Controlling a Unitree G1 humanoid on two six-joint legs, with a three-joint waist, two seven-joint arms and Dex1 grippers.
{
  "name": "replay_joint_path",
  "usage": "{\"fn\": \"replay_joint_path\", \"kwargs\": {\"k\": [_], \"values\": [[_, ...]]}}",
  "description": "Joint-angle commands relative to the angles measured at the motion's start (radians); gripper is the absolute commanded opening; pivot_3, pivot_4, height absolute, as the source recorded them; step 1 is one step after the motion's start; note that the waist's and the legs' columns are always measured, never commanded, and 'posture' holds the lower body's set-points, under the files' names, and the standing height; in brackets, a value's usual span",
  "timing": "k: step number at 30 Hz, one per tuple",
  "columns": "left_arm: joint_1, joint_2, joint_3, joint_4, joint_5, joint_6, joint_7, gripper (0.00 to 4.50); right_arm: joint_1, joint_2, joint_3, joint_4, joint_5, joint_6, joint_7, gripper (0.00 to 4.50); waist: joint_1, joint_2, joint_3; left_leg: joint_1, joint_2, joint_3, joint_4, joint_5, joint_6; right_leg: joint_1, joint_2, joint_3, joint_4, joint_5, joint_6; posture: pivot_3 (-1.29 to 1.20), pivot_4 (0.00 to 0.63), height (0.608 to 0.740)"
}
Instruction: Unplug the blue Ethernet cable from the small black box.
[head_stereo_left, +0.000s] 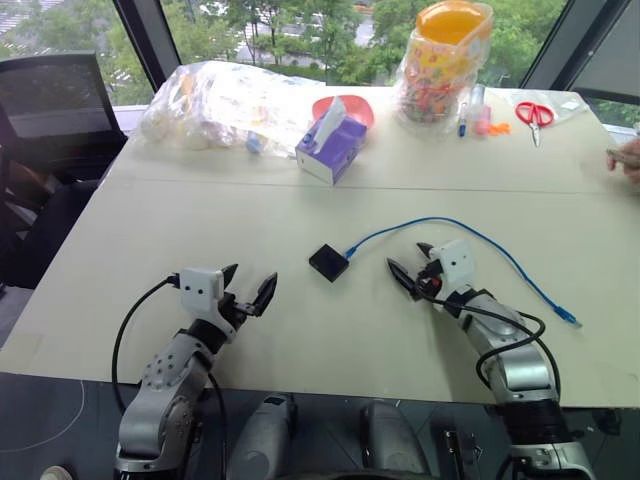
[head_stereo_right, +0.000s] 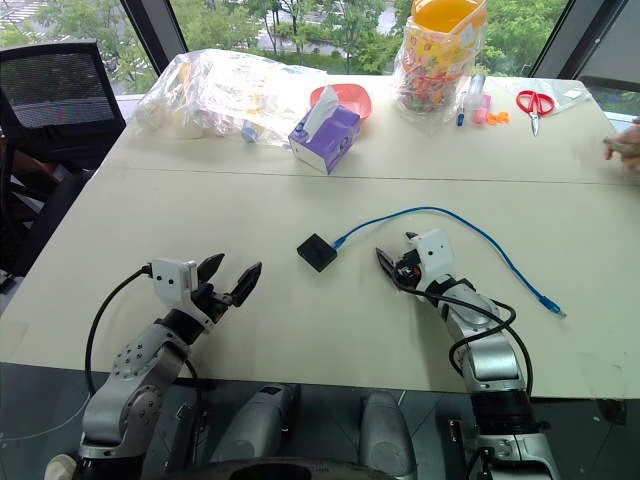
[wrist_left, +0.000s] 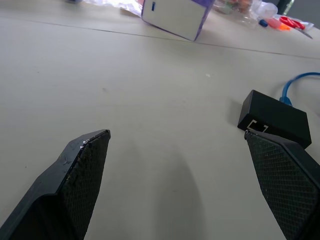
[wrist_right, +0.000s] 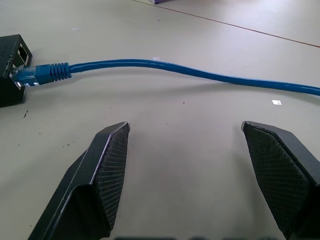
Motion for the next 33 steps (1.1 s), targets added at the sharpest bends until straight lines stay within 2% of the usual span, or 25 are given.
{"fn": "replay_joint_path", "kwargs": {"k": [1, 12, 19, 24, 28, 30, 33], "values": [[-0.008, 0.002, -0.005, -0.040, -0.003, 0.005, 0.003, 4.50, 0.002, 0.000, -0.016, -0.031, 0.011, 0.016, -0.004, 3.68, 0.000, 0.000, 0.000, 0.000, 0.000, 0.000, 0.000, 0.000, 0.000, 0.000, 0.000, 0.000, 0.000, 0.000, 0.000, 0.00, 0.150, 0.726], [-0.018, 0.023, -0.009, -0.039, -0.005, 0.012, -0.018, 4.50, -0.029, -0.024, -0.018, -0.035, 0.035, 0.033, 0.046, 3.68, -0.001, 0.000, 0.000, 0.000, 0.000, 0.000, 0.000, 0.000, 0.000, 0.000, 0.000, 0.000, 0.000, 0.000, 0.000, 0.00, 0.150, 0.726], [-0.038, 0.047, 0.001, -0.044, -0.038, 0.046, -0.048, 4.50, -0.099, -0.108, 0.010, -0.055, 0.102, 0.114, 0.223, 3.68, -0.003, 0.000, 0.000, 0.000, 0.000, 0.000, 0.000, 0.000, 0.000, -0.001, 0.000, 0.000, 0.000, 0.000, 0.000, 0.00, 0.150, 0.726], [-0.069, 0.096, 0.008, -0.049, -0.077, 0.095, -0.099, 4.50, -0.296, -0.255, 0.046, -0.030, 0.172, 0.213, 0.462, 3.68, -0.010, 0.001, 0.001, -0.001, 0.000, 0.001, 0.000, 0.000, 0.000, -0.002, 0.000, 0.000, 0.000, 0.000, 0.000, 0.00, 0.150, 0.726], [-0.107, 0.123, 0.023, -0.024, -0.085, 0.103, -0.119, 4.50, -0.555, -0.285, 0.118, 0.082, 0.164, 0.322, 0.559, 3.68, -0.018, 0.001, 0.001, -0.001, 0.001, 0.001, -0.001, 0.000, 0.000, -0.002, 0.001, 0.000, 0.000, 0.000, 0.000, 0.00, 0.150, 0.726], [-0.125, 0.139, 0.029, -0.017, -0.090, 0.107, -0.136, 4.50, -0.673, -0.299, 0.199, 0.148, 0.099, 0.300, 0.628, 3.68, -0.023, 0.001, 0.001, -0.001, 0.001, 0.002, -0.001, 0.000, 0.000, -0.003, 0.001, 0.001, 0.001, 0.000, 0.000, 0.00, 0.150, 0.726], [-0.149, 0.165, 0.040, -0.017, -0.112, 0.126, -0.159, 4.50, -0.797, -0.337, 0.362, 0.256, -0.041, 0.129, 0.799, 3.68, -0.024, 0.001, 0.001, -0.001, 0.001, 0.002, -0.003, 0.000, 0.000, -0.004, 0.000, 0.001, 0.000, 0.001, 0.000, 0.00, 0.150, 0.726]]}}
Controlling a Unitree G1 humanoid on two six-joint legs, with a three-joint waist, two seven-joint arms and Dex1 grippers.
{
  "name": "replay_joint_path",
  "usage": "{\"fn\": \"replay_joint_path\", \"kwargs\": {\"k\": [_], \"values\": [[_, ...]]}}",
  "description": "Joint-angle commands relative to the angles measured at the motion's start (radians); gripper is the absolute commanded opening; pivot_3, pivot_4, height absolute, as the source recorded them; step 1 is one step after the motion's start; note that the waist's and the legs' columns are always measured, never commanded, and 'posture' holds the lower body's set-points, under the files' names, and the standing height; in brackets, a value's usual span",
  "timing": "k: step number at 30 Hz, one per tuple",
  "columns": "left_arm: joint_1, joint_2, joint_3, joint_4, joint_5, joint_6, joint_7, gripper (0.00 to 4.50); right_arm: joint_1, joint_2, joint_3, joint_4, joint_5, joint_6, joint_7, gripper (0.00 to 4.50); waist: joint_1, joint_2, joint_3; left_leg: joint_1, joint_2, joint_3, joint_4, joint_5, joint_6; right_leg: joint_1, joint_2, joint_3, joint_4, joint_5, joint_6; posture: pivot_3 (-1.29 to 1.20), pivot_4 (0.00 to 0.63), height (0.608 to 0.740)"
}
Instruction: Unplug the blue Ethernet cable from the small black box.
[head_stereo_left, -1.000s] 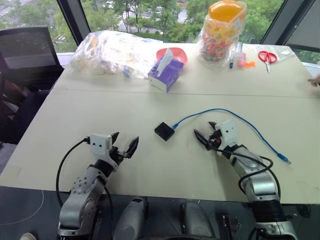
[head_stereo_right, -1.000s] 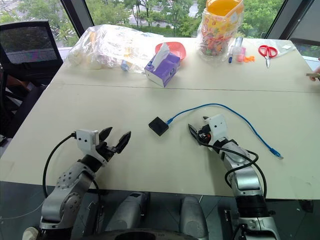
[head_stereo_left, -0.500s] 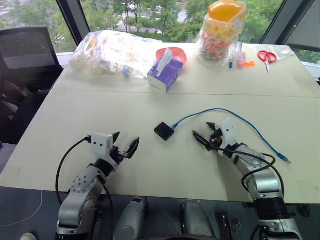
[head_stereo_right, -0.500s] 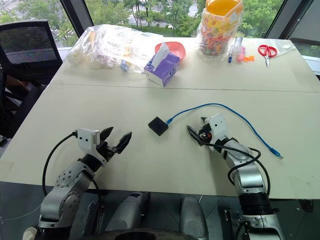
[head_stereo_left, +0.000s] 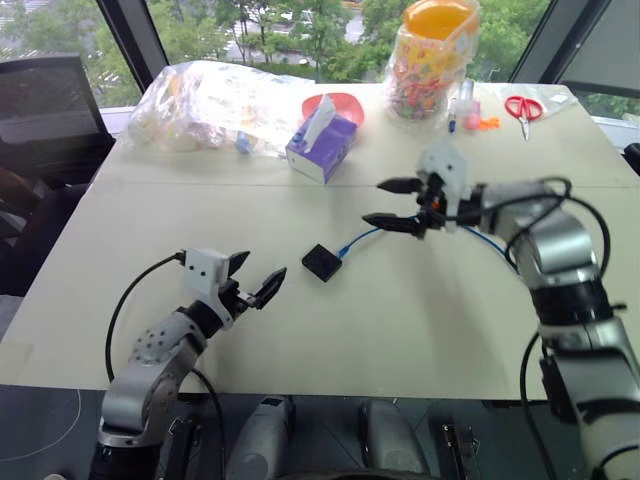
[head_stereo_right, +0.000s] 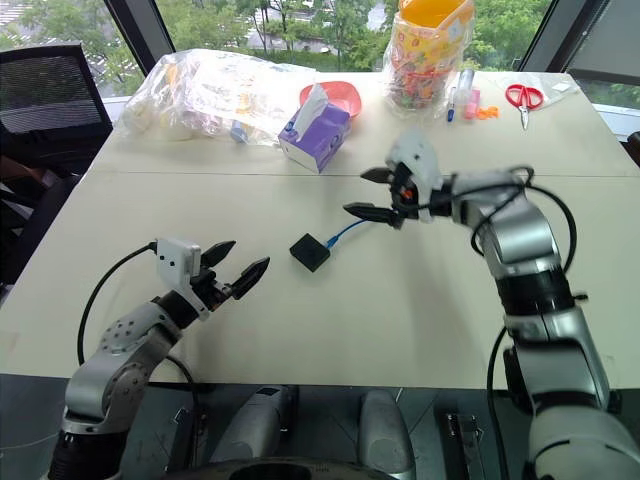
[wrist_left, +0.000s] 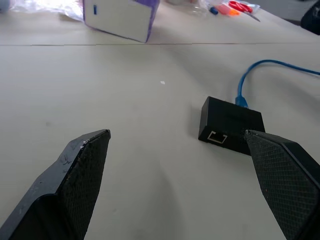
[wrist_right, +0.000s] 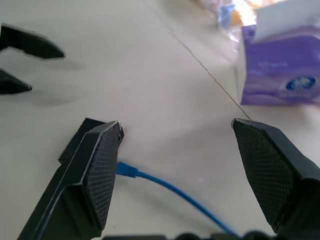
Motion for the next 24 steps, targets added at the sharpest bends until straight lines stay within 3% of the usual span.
{"fn": "replay_joint_path", "kwargs": {"k": [1, 7, 12, 24], "values": [[-0.021, 0.031, 0.030, -0.018, -0.039, 0.025, -0.036, 4.50, -0.121, -0.028, 0.159, 0.128, -0.154, -0.217, 0.188, 3.68, 0.000, 0.000, 0.000, 0.000, 0.000, 0.000, -0.001, 0.000, 0.000, 0.000, 0.000, 0.000, 0.000, 0.001, 0.002, 0.00, 0.150, 0.726], [-0.023, 0.080, 0.024, -0.037, -0.067, 0.058, -0.087, 4.50, -0.377, 0.107, 0.341, 0.521, -0.389, -0.673, 0.264, 3.68, -0.014, 0.000, 0.001, 0.000, 0.000, 0.001, -0.009, 0.004, -0.006, -0.005, 0.000, 0.000, 0.001, 0.002, 0.004, 0.00, 0.150, 0.726], [-0.009, 0.079, 0.012, -0.058, -0.057, 0.057, -0.080, 4.50, -0.481, 0.237, 0.421, 0.791, -0.526, -0.894, 0.244, 3.68, -0.030, -0.001, 0.001, 0.001, 0.001, -0.001, -0.013, 0.006, -0.009, -0.007, 0.002, 0.000, 0.003, 0.002, 0.004, 0.00, 0.150, 0.726], [0.047, 0.053, 0.039, -0.105, -0.035, 0.017, -0.016, 4.50, -0.559, 0.389, 0.449, 1.039, -0.669, -1.041, 0.234, 3.68, -0.032, 0.000, 0.001, 0.003, 0.003, -0.002, -0.013, 0.008, -0.013, -0.008, 0.005, 0.000, 0.009, 0.003, 0.002, 0.00, 0.150, 0.726]]}}
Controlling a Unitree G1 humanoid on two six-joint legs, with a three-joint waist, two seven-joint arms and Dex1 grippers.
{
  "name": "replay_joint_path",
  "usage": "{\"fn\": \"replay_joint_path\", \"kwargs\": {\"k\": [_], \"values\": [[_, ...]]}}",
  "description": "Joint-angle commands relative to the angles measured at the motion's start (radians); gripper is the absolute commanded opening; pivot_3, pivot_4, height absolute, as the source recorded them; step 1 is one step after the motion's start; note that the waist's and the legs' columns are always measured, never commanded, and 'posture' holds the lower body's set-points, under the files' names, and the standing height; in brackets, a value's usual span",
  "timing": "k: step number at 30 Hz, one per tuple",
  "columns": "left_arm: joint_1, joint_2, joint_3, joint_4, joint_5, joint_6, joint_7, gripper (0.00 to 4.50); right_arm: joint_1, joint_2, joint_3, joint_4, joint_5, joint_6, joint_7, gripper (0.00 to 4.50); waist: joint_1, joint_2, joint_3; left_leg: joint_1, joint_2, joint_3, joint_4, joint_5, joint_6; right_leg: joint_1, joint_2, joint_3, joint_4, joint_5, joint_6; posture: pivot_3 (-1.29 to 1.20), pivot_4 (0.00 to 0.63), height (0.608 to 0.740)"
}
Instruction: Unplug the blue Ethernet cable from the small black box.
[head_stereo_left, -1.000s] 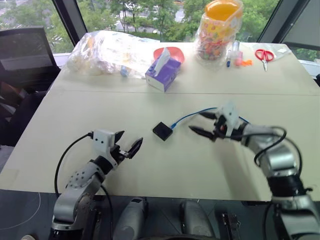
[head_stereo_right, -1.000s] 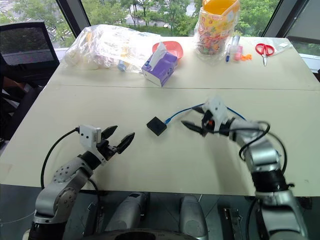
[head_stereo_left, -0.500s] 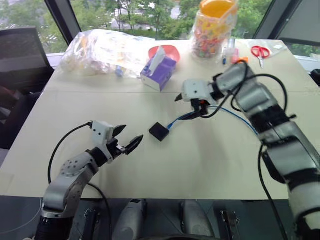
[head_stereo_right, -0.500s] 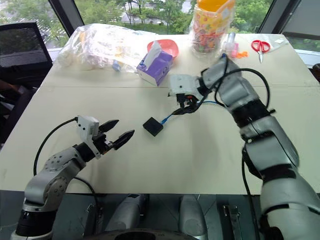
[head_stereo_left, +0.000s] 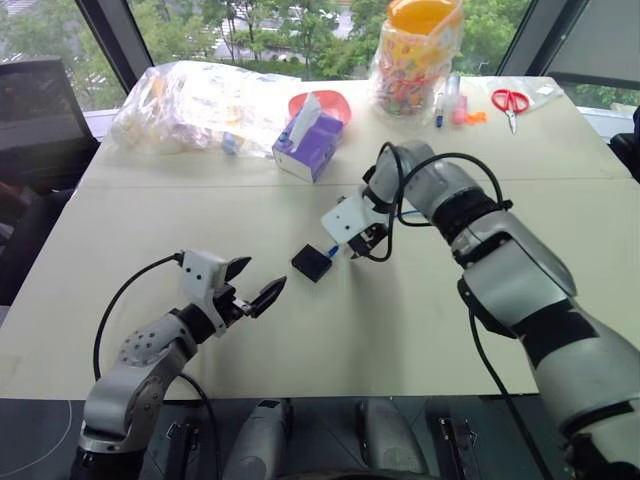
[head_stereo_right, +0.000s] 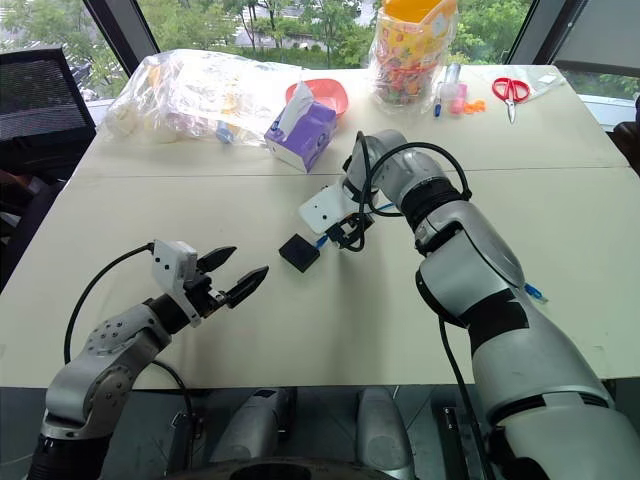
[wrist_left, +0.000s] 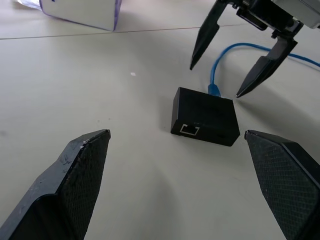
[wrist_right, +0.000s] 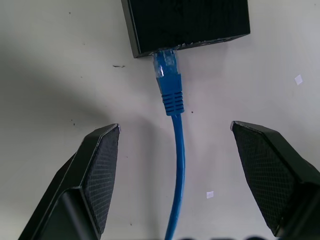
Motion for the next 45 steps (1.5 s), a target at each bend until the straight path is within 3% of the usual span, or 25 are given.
{"fn": "replay_joint_path", "kwargs": {"k": [1, 11, 14, 19, 20, 23, 26, 32, 37, 42, 45], "values": [[0.002, -0.004, 0.025, -0.038, 0.006, -0.031, 0.013, 4.50, -0.036, 0.029, -0.024, 0.021, -0.012, -0.009, 0.008, 3.68, 0.000, 0.000, 0.000, 0.000, 0.000, 0.000, 0.000, 0.000, 0.000, 0.000, 0.000, 0.000, 0.000, 0.000, 0.000, 0.00, 0.150, 0.726], [0.005, -0.009, 0.023, -0.032, 0.020, -0.055, 0.021, 4.50, -0.042, 0.079, -0.040, 0.057, -0.036, 0.006, 0.012, 3.68, 0.000, 0.000, 0.000, 0.000, 0.000, 0.000, 0.000, 0.001, -0.001, -0.001, 0.001, 0.000, 0.002, 0.000, -0.001, 0.00, 0.150, 0.726], [0.019, 0.001, 0.014, -0.043, 0.025, -0.053, 0.014, 4.50, -0.042, 0.091, -0.038, 0.071, -0.054, 0.014, -0.010, 2.82, -0.001, 0.000, 0.000, 0.001, 0.000, 0.000, 0.000, 0.001, -0.001, -0.001, 0.001, 0.000, 0.004, 0.000, -0.001, 0.00, 0.150, 0.726], [0.039, 0.049, 0.000, -0.067, 0.025, -0.034, -0.024, 4.50, -0.044, 0.104, -0.037, 0.090, -0.076, 0.023, -0.048, 0.33, -0.002, 0.000, 0.000, 0.004, 0.002, 0.000, 0.000, 0.002, -0.004, 0.000, 0.002, 0.001, 0.008, 0.000, -0.003, 0.00, 0.150, 0.726], [0.040, 0.060, 0.000, -0.069, 0.023, -0.031, -0.032, 4.50, -0.043, 0.105, -0.038, 0.091, -0.079, 0.024, -0.050, 0.05, -0.002, 0.000, 0.000, 0.005, 0.003, 0.000, 0.000, 0.003, -0.005, 0.000, 0.003, 0.001, 0.008, 0.001, -0.004, 0.00, 0.150, 0.726], [0.038, 0.091, 0.010, -0.074, 0.008, -0.015, -0.056, 4.50, -0.043, 0.106, -0.046, 0.090, -0.079, 0.026, -0.053, 0.05, -0.002, 0.000, 0.000, 0.006, 0.005, -0.001, 0.000, 0.004, -0.006, 0.000, 0.006, 0.001, 0.008, 0.002, -0.006, 0.00, 0.150, 0.726], [0.016, 0.112, 0.037, -0.066, -0.005, -0.010, -0.068, 4.50, -0.037, 0.082, -0.067, 0.060, -0.072, -0.047, -0.153, 0.05, -0.001, 0.000, 0.000, 0.006, 0.006, -0.001, 0.000, 0.004, -0.006, 0.000, 0.008, 0.002, 0.008, 0.002, -0.007, 0.00, 0.150, 0.726], [-0.133, 0.085, 0.157, -0.049, -0.186, 0.107, -0.001, 4.50, 0.053, 0.020, -0.219, -0.034, 0.041, -0.151, -0.339, 0.05, 0.002, 0.000, 0.000, 0.006, 0.007, -0.003, 0.000, 0.005, -0.008, 0.000, 0.010, 0.002, 0.008, 0.002, -0.007, 0.00, 0.150, 0.726], [-0.222, 0.088, 0.104, 0.005, -0.202, 0.150, -0.028, 4.50, 0.305, -0.057, -0.321, -0.292, 0.129, -0.247, -0.443, 0.05, 0.004, -0.001, 0.000, 0.006, 0.007, -0.002, 0.000, 0.005, -0.008, 0.002, 0.009, 0.002, 0.007, 0.003, -0.006, 0.00, 0.150, 0.726], [-0.297, 0.084, 0.072, 0.058, -0.212, 0.177, -0.060, 4.50, 0.530, -0.114, -0.382, -0.562, -0.024, -0.274, -0.784, 0.05, -0.001, -0.001, 0.000, 0.006, 0.007, -0.002, 0.000, 0.006, -0.008, 0.001, 0.009, 0.002, 0.008, 0.003, -0.007, 0.00, 0.150, 0.726], [-0.322, 0.087, 0.057, 0.077, -0.214, 0.189, -0.080, 4.50, 0.598, -0.116, -0.400, -0.676, -0.076, -0.226, -0.890, 0.05, -0.003, -0.001, 0.000, 0.006, 0.008, -0.001, 0.000, 0.006, -0.009, 0.000, 0.010, 0.003, 0.009, 0.003, -0.008, 0.00, 0.150, 0.726]]}}
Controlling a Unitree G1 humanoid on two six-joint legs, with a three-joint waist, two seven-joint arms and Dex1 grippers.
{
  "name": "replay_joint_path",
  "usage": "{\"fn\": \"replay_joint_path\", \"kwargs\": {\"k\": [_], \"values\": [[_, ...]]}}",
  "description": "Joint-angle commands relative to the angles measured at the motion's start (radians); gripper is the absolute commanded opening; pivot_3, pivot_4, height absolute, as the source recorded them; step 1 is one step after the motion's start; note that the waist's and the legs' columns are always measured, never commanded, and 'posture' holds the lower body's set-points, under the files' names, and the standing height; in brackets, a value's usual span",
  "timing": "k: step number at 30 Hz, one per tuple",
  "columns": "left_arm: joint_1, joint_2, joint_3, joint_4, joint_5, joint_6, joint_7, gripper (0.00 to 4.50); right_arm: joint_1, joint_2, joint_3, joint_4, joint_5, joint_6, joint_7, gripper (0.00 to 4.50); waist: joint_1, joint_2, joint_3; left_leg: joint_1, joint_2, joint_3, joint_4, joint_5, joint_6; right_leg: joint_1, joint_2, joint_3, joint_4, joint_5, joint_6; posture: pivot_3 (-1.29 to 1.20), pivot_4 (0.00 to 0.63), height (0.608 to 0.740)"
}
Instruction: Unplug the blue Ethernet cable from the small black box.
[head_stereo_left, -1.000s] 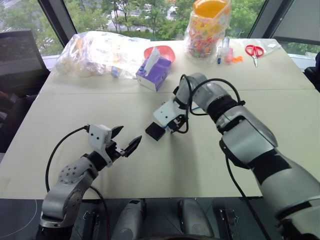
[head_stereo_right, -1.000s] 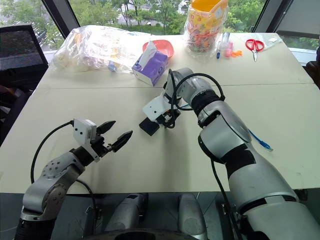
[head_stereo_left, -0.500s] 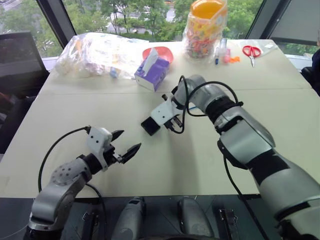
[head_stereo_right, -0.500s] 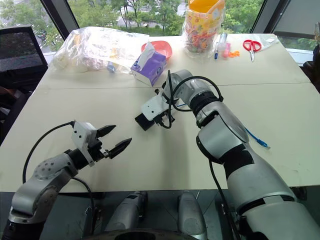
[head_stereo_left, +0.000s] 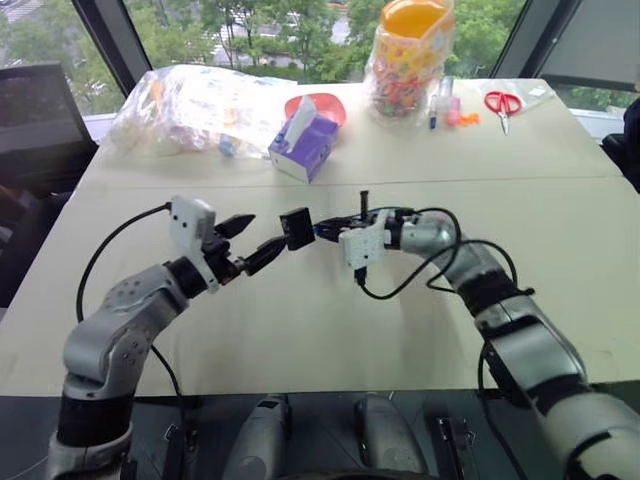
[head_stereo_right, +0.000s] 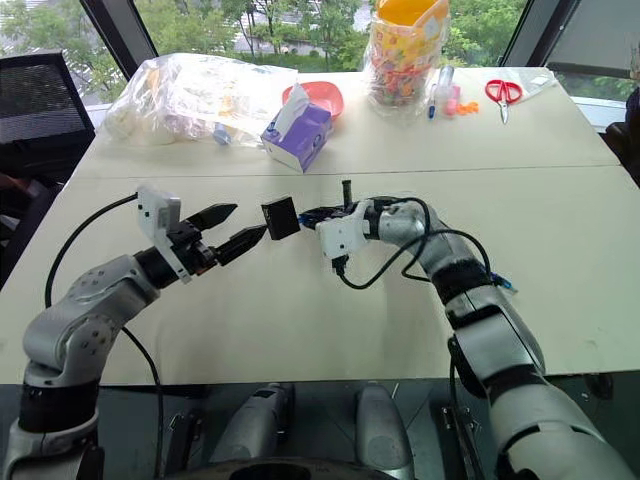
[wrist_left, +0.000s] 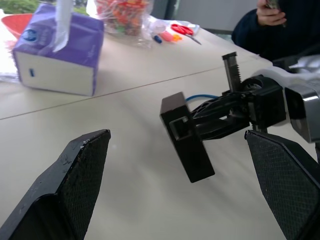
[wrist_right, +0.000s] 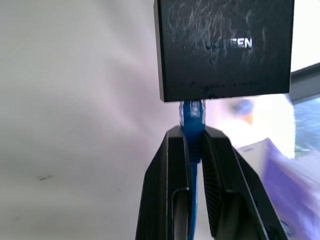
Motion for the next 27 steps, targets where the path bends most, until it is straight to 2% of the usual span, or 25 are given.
{"fn": "replay_joint_path", "kwargs": {"k": [1, 6, 17, 20, 27], "values": [[-0.030, 0.002, -0.009, 0.008, -0.023, 0.013, -0.029, 4.50, 0.030, 0.005, -0.042, -0.173, -0.064, 0.037, -0.146, 0.05, 0.000, 0.000, 0.000, 0.000, 0.000, 0.000, 0.000, 0.000, 0.000, 0.000, 0.000, 0.000, 0.000, 0.000, 0.000, 0.00, 0.150, 0.726], [-0.083, -0.023, -0.020, 0.042, -0.055, 0.047, -0.045, 4.50, 0.096, -0.010, -0.024, -0.298, -0.128, 0.072, -0.210, 0.05, 0.007, 0.000, 0.000, 0.001, 0.001, 0.000, 0.001, 0.000, 0.000, 0.002, 0.001, 0.000, -0.001, 0.000, 0.000, 0.00, 0.150, 0.726], [-0.098, -0.038, -0.017, 0.036, -0.080, 0.062, -0.049, 4.50, 0.113, -0.024, 0.013, -0.326, -0.149, 0.091, -0.226, 0.05, 0.005, -0.001, 0.000, 0.001, 0.001, 0.000, 0.001, 0.000, 0.000, 0.003, 0.001, 0.000, -0.002, 0.000, 0.000, 0.00, 0.150, 0.726], [-0.086, -0.035, -0.015, 0.029, -0.085, 0.065, -0.049, 3.68, 0.106, -0.028, 0.024, -0.322, -0.147, 0.086, -0.226, 0.00, 0.005, -0.001, 0.000, 0.001, 0.001, 0.000, 0.001, 0.000, 0.000, 0.003, 0.001, 0.000, -0.002, 0.000, 0.000, 0.00, 0.150, 0.726], [-0.070, -0.030, -0.014, 0.024, -0.085, 0.062, -0.054, 0.54, 0.104, -0.034, 0.039, -0.319, -0.140, 0.081, -0.216, 0.00, 0.005, -0.001, 0.000, 0.001, 0.001, 0.000, 0.001, 0.000, 0.000, 0.003, 0.001, 0.000, -0.002, 0.000, 0.000, 0.00, 0.150, 0.726]]}}
